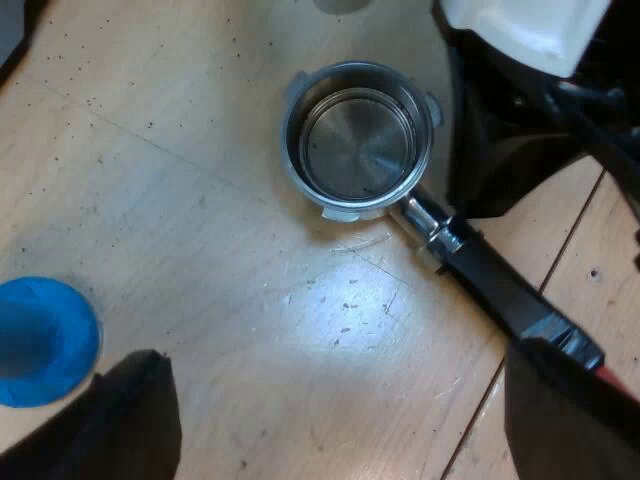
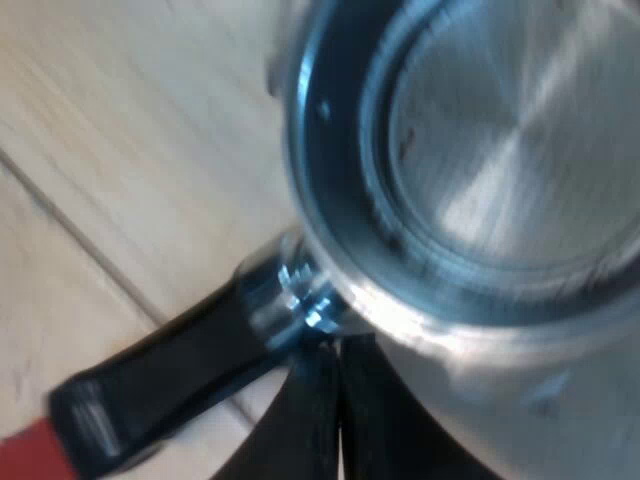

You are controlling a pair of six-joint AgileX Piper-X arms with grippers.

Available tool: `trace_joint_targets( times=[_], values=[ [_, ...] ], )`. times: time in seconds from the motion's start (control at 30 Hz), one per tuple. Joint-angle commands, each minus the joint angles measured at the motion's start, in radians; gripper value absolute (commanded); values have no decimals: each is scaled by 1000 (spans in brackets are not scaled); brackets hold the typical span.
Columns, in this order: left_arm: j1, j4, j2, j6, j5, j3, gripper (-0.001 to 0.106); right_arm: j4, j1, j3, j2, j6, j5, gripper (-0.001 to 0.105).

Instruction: Put the handle in the coffee machine

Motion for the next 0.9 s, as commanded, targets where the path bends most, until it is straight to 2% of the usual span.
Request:
trace_joint_targets(
  times=[0.03, 0.2, 0.3, 0.37, 0.7, 0.77, 0.9],
  values=[
    [4, 3, -7, -6, -9, -3, 70, -40, 3, 0, 0, 0, 37, 0],
    [4, 3, -7, -6, -9, -3, 70, -62, 3, 0, 0, 0, 48, 0],
    [4, 5, -7, -4, -11, -6, 70, -101, 3, 0, 0, 0, 104, 0],
    [4, 7, -7, -4, -12, -10, 70, -103, 3, 0, 0, 0, 106, 0],
    [4, 41, -10, -3, -22, -103, 70, -28, 3, -6, -141, -10, 160, 0],
    [4, 58, -25, -3, -22, -112, 70, -7, 3, -6, -170, -27, 183, 0],
    [4, 111, -99, -4, -18, -123, 70, 53, 0, -6, -231, -103, 296, 0]
  ],
)
